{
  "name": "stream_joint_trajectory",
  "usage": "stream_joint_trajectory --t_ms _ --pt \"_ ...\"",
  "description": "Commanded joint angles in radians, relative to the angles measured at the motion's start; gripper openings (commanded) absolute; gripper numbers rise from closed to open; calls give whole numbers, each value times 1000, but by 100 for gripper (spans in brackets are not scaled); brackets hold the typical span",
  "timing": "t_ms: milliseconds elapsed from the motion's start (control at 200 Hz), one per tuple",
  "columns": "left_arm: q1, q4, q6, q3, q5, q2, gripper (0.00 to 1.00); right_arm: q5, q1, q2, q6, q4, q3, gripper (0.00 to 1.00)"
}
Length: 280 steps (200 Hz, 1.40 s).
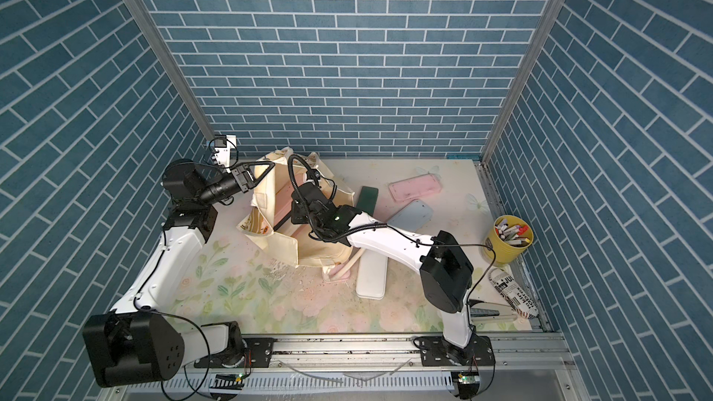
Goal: Take out the pencil case from the canvas bag
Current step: Pick up the pencil case from the canvas bag.
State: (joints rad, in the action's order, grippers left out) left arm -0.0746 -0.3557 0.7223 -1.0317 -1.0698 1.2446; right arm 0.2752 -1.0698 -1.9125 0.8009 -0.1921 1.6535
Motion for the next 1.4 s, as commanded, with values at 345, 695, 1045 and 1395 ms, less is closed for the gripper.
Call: stream_joint_trajectory --t_ms 345,695,1045,1395 --pt "19 -113 0 -22 13 -17 2 68 4 -100 389 -75 65 51" --pt "27 -122 3 -24 -3 -23 3 94 29 -164 453 -25 101 51" --pt "32 -162 32 -18 -17 -19 2 -13 68 -223 493 109 119 51" --pt "35 -199 63 -14 -22 -5 3 -101 73 -241 495 308 99 49"
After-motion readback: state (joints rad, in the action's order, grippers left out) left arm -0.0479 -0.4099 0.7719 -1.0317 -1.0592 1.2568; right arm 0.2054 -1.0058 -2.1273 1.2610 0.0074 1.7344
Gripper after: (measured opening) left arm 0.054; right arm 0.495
